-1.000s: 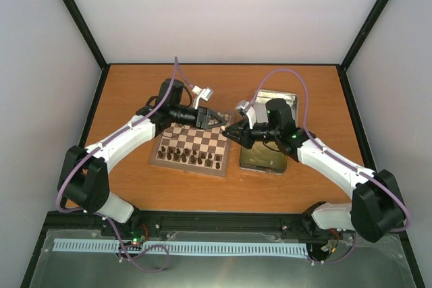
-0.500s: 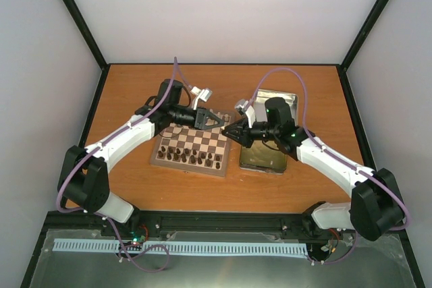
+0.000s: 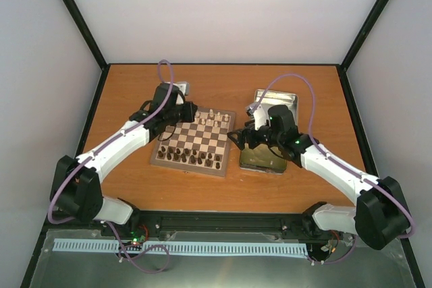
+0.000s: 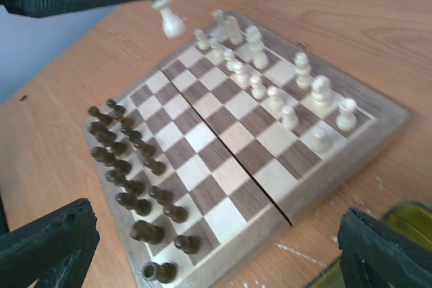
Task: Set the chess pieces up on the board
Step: Place the chess piece on the chessboard.
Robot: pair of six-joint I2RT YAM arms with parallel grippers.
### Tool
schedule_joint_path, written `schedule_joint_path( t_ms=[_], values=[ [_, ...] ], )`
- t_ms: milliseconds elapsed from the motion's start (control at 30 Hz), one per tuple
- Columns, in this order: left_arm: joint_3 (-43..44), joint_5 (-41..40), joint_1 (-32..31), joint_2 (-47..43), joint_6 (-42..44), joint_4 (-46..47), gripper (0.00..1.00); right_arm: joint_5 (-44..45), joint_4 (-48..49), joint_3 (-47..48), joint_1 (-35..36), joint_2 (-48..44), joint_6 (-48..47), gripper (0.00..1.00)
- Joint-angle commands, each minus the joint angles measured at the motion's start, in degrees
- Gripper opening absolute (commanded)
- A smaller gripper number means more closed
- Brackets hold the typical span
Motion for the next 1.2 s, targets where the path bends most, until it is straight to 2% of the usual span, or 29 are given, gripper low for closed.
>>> schedule_joint_path(
  t_ms=[0, 200, 400, 500, 800, 1167],
  values=[
    [0.3, -26.3, 0.1, 2.3, 2.5, 0.1, 0.0, 6.9, -0.8, -2.5, -0.5, -1.7, 2.9, 0.96],
    [5.1, -32.0, 0.8, 10.7, 4.7, 2.5, 0.01, 6.5, -1.1, -3.5, -0.5, -2.2, 4.2, 0.96],
    [8.6, -29.4, 3.0, 16.1, 4.7, 3.8, 0.01, 6.0, -1.3, -4.0, -0.6, -2.8, 4.7, 0.96],
    [7.8, -26.8, 3.4, 17.4, 5.7, 8.2, 0.01, 5.8, -1.1, -4.3, -0.6, -2.9, 5.1, 0.96],
    [9.6, -21.3, 3.7, 22.9, 6.5, 9.1, 0.01, 6.1, -1.7, -4.3, -0.6, -2.6, 5.8, 0.95],
    [8.0, -22.0, 3.7, 27.0, 6.9, 11.7, 0.04, 6.1, -1.2, -4.2, -0.5, -1.0, 6.6, 0.95]
  ],
)
